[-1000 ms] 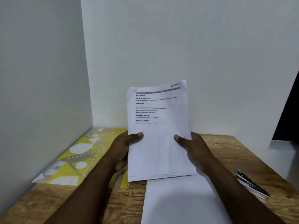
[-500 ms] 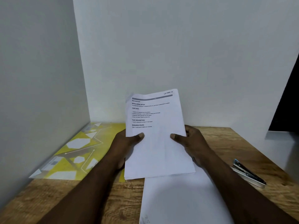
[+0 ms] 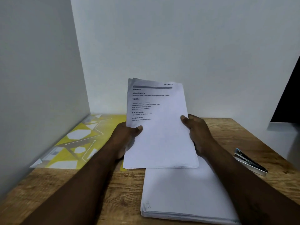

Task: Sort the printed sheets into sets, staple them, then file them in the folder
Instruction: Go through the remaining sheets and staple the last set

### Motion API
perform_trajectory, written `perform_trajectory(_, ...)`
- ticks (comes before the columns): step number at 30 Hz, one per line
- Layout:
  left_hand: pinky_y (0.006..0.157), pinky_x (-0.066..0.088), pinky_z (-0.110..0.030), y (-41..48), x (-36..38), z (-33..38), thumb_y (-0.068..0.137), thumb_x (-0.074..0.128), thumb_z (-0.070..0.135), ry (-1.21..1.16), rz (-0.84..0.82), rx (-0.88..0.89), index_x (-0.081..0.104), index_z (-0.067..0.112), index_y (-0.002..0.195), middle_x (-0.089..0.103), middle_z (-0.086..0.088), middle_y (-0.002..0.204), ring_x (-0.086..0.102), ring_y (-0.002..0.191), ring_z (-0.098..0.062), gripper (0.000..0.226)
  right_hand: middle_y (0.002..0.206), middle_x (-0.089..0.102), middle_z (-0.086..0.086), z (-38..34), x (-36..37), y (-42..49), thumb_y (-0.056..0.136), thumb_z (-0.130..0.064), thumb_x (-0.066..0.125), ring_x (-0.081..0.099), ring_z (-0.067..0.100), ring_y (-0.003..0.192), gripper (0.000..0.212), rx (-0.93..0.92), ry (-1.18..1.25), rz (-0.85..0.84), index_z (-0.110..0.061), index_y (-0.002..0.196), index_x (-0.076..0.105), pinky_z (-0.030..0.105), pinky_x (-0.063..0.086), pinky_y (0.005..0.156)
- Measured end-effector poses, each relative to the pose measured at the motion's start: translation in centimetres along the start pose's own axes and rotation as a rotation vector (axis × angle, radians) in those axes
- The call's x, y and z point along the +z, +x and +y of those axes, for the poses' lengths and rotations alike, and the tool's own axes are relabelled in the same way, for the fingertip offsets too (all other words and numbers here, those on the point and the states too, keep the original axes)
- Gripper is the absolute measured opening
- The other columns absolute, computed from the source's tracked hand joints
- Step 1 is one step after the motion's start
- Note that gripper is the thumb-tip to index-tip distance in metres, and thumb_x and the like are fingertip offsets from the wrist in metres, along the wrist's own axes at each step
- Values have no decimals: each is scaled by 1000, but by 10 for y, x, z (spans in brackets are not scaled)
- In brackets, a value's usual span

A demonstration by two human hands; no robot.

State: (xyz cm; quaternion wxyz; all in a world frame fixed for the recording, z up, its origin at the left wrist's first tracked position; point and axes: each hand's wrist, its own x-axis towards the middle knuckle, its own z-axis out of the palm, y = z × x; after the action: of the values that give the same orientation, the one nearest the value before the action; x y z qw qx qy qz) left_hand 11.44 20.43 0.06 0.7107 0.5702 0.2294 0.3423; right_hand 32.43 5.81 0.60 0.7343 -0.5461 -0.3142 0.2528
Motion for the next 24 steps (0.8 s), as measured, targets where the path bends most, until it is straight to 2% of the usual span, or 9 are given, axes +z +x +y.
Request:
perform_trajectory(2, 82, 61, -40, 0, 0, 2, 98, 59, -8, -6, 13, 1, 67, 3, 129, 77, -12, 120, 76, 107, -31, 34, 110, 79, 20, 0, 0, 1, 102, -15, 67, 74, 41, 107, 16, -15, -35, 31, -3, 104, 76, 65, 54, 101)
perform_trajectory(4, 84, 61, -42, 2, -1, 2, 98, 59, -9, -29, 56, 10, 67, 4, 128, 77, -11, 120, 75, 108, -32, 34, 107, 80, 16, -1, 0, 1, 101, -15, 70, 75, 35, 99, 14, -39, -71, 48, -4, 106, 76, 60, 58, 99)
perform_trajectory(7, 96, 59, -53, 7, -6, 1, 97, 64, -6, -5, 141, 6, 71, 5, 125, 79, -12, 115, 75, 107, -37, 30, 101, 81, 8, -3, 0, 1, 100, -16, 72, 75, 26, 90, 11, -71, -111, 57, -8, 106, 75, 49, 61, 91)
perform_trajectory(10, 97, 58, -58, 10, -11, 0, 96, 67, -4, 25, 195, 23, 73, 8, 122, 79, -11, 113, 76, 103, -38, 30, 94, 77, 6, -1, -1, 3, 101, -21, 71, 70, 24, 85, 12, -97, -103, 57, -10, 102, 75, 50, 59, 88)
perform_trajectory(13, 96, 59, -57, 12, -14, -1, 96, 68, -2, 63, 253, 51, 75, 12, 119, 80, -8, 110, 76, 101, -37, 28, 91, 77, 3, -1, -3, 4, 104, -21, 66, 68, 20, 79, 11, -121, -108, 93, -13, 103, 74, 39, 56, 78)
perform_trajectory(18, 98, 58, -52, 13, -15, -2, 96, 64, -5, 79, 246, 65, 74, 14, 120, 80, -5, 112, 76, 104, -32, 32, 105, 79, 8, 4, -6, 6, 103, -21, 69, 70, 22, 89, 8, -173, -163, 105, -16, 107, 73, 40, 54, 82)
perform_trajectory(24, 98, 57, -50, 13, -15, -1, 97, 63, -6, 69, 238, 61, 73, 13, 123, 79, -5, 114, 75, 107, -32, 34, 101, 80, 0, 3, -6, 7, 102, -19, 69, 72, 17, 90, 9, -193, -156, 121, -13, 110, 72, 33, 56, 80)
